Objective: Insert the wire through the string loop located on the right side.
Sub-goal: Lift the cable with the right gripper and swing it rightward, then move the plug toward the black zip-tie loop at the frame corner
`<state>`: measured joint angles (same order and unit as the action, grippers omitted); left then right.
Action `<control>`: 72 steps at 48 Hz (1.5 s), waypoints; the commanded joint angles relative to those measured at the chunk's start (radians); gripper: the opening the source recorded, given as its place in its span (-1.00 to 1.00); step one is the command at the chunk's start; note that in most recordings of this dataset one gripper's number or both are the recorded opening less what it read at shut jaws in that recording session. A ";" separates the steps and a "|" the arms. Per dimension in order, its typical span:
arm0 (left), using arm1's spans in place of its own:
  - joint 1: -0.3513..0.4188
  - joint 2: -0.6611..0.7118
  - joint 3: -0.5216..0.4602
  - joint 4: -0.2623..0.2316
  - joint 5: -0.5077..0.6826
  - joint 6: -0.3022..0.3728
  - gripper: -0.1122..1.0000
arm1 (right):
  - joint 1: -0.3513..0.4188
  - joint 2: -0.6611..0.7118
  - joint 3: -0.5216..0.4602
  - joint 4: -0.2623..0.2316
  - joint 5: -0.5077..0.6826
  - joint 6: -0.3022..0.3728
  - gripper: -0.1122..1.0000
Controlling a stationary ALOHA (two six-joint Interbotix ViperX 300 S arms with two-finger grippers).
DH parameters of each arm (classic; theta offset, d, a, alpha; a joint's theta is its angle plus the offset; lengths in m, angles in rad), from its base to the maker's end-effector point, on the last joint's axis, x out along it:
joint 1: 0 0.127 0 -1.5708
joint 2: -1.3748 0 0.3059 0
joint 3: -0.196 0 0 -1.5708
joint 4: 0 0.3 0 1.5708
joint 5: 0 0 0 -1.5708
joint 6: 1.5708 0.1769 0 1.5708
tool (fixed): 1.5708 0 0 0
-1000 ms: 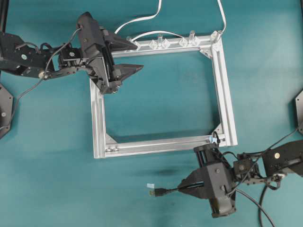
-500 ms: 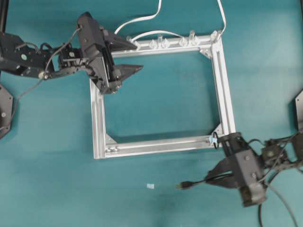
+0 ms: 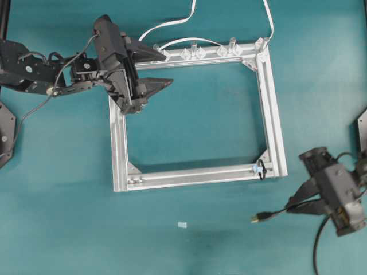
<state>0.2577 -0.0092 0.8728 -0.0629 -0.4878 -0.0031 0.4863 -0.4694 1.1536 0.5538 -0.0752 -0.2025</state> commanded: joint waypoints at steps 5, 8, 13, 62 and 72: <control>0.000 -0.025 -0.012 0.003 -0.005 0.000 0.50 | 0.002 -0.075 0.041 -0.005 0.014 -0.002 -0.66; 0.000 -0.025 -0.012 0.003 -0.005 0.000 0.50 | 0.003 -0.097 0.061 -0.015 0.023 -0.002 -0.66; 0.000 -0.025 -0.012 0.003 -0.005 -0.002 0.50 | 0.002 -0.124 0.086 -0.046 0.046 -0.002 -0.66; 0.000 -0.026 -0.011 0.003 -0.005 -0.002 0.50 | -0.140 -0.276 0.173 -0.164 0.107 0.000 -0.66; 0.000 -0.025 -0.009 0.003 -0.005 -0.002 0.50 | -0.235 -0.353 0.207 -0.175 0.132 0.000 -0.66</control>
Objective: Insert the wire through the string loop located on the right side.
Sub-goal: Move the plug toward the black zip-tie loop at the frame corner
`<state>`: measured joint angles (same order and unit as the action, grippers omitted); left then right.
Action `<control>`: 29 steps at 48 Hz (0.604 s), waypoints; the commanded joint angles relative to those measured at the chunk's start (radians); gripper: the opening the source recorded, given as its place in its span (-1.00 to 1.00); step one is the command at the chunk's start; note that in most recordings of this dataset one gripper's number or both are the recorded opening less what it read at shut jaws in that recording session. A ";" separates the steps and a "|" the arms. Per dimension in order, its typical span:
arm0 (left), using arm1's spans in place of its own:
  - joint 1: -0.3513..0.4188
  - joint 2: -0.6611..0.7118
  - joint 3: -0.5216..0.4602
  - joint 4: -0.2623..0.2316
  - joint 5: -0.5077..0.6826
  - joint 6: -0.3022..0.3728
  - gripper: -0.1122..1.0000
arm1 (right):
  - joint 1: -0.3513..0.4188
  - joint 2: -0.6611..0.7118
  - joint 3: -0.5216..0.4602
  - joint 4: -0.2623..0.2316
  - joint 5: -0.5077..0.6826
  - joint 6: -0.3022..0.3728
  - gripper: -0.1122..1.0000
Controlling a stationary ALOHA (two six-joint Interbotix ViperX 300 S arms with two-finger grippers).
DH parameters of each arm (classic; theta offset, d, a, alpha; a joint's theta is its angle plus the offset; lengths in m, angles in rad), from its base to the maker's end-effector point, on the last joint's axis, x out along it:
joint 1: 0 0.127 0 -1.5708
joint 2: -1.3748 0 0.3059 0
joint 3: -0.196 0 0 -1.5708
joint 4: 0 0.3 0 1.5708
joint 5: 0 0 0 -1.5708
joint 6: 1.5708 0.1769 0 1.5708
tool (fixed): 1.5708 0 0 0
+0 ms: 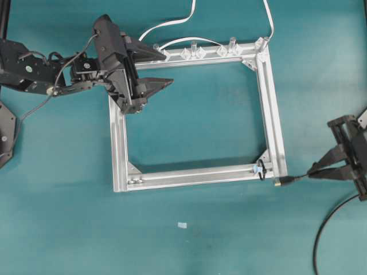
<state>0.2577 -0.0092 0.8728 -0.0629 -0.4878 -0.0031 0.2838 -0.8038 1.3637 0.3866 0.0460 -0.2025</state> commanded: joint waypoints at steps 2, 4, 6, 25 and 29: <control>0.000 -0.025 -0.009 0.003 -0.005 -0.002 0.50 | -0.048 -0.026 0.000 -0.014 0.025 0.000 -0.66; 0.000 -0.025 -0.011 0.003 -0.005 -0.002 0.50 | -0.060 -0.032 -0.002 -0.018 0.035 0.000 -0.66; 0.000 -0.025 -0.011 0.003 -0.005 -0.002 0.50 | -0.071 -0.034 -0.002 -0.021 0.041 0.000 -0.66; 0.000 -0.025 -0.009 0.003 -0.005 -0.002 0.50 | -0.081 -0.031 -0.003 -0.023 0.044 0.005 -0.66; 0.000 -0.025 -0.011 0.003 -0.005 -0.002 0.50 | -0.081 -0.031 -0.003 -0.023 0.044 0.003 -0.66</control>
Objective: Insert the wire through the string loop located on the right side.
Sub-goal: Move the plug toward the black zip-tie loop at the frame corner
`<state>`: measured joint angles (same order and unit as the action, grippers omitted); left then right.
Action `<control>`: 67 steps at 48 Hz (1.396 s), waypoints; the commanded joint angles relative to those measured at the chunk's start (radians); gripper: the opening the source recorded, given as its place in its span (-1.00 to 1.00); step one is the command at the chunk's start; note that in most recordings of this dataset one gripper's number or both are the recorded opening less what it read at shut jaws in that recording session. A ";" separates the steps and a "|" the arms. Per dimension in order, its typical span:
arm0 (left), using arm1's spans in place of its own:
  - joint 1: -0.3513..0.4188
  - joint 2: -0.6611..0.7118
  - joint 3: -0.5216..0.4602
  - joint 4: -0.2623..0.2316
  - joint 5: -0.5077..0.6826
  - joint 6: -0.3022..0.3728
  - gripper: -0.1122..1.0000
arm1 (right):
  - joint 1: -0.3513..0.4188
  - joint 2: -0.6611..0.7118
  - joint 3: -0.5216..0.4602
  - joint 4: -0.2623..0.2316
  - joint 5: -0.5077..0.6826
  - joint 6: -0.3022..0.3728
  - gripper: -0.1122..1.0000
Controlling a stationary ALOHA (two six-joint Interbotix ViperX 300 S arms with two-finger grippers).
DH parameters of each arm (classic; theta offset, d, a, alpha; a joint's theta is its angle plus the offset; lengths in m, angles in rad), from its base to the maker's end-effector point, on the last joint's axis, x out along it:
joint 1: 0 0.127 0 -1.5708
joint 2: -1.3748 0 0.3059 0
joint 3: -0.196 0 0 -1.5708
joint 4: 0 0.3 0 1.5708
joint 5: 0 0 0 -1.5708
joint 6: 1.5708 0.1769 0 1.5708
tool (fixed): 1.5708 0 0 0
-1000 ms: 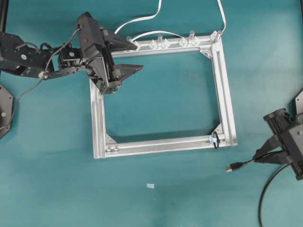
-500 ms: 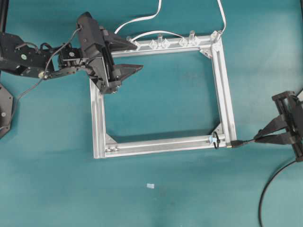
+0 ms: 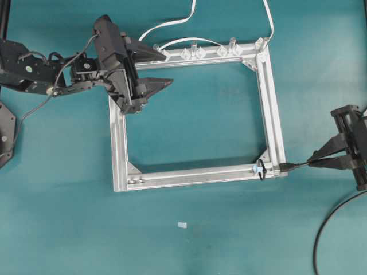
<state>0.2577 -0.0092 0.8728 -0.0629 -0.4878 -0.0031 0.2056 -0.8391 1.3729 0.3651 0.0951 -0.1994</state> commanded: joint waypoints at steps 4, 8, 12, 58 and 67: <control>0.000 -0.025 -0.009 0.003 -0.005 -0.002 0.50 | -0.003 0.005 -0.011 -0.002 -0.003 0.000 -0.66; 0.000 -0.025 -0.009 0.003 -0.005 -0.002 0.50 | -0.003 0.005 -0.011 -0.003 -0.005 0.000 -0.66; 0.000 -0.025 -0.011 0.003 -0.005 -0.002 0.50 | -0.003 0.005 -0.011 -0.003 -0.005 0.000 -0.66; 0.000 -0.025 -0.015 0.003 -0.005 -0.002 0.50 | -0.003 0.018 -0.009 -0.002 -0.008 0.000 -0.66; 0.000 -0.025 -0.015 0.003 -0.005 -0.002 0.50 | -0.003 0.018 -0.009 -0.002 -0.009 0.000 -0.66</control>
